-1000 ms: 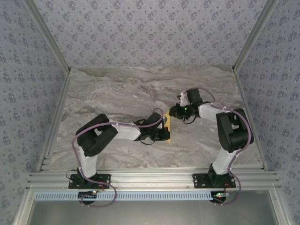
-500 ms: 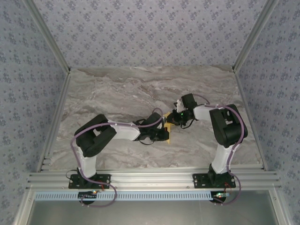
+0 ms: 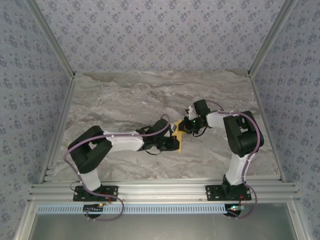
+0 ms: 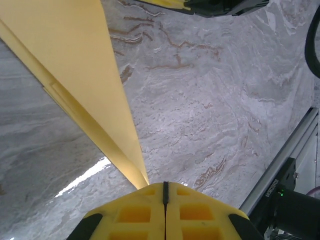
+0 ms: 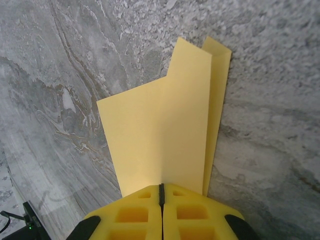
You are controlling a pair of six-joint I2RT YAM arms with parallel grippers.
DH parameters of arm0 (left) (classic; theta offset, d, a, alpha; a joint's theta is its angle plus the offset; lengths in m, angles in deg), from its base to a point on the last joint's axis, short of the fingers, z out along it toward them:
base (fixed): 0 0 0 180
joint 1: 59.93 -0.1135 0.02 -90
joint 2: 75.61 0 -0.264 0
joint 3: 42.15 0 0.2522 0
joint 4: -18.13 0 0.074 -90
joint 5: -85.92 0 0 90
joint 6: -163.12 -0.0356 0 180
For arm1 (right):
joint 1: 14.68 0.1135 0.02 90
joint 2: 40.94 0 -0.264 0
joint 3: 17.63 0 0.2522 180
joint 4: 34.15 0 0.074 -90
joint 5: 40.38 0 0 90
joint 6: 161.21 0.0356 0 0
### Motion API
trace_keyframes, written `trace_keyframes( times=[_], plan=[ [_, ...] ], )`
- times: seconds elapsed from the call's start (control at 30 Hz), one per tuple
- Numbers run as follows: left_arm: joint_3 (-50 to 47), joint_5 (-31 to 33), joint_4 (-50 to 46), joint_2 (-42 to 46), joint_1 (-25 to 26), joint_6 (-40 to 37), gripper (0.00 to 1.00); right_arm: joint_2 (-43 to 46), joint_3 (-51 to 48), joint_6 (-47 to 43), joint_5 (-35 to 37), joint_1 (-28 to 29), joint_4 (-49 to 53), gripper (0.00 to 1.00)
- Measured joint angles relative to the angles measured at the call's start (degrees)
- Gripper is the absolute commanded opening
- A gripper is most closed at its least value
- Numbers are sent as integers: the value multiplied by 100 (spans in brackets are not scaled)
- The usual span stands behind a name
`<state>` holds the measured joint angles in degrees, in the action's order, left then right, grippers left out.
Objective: Fold a paper plane with a square sheet of paper (fold left side to right side)
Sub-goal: Fold the wing for the fifth time at the center of the table.
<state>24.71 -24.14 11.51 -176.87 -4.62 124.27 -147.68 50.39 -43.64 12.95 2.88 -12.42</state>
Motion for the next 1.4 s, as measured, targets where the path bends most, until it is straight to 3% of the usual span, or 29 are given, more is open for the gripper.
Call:
trace_keyframes(
  times=[0.57, 1.4],
  plan=[
    [409, -267, 61, -837, 33, 59, 8, -11, 31, -20, 4, 7, 46, 8],
    [122, -79, 455, -813, 120, 57, 4, -70, 157, -83, 26, 11, 251, 8]
  ],
)
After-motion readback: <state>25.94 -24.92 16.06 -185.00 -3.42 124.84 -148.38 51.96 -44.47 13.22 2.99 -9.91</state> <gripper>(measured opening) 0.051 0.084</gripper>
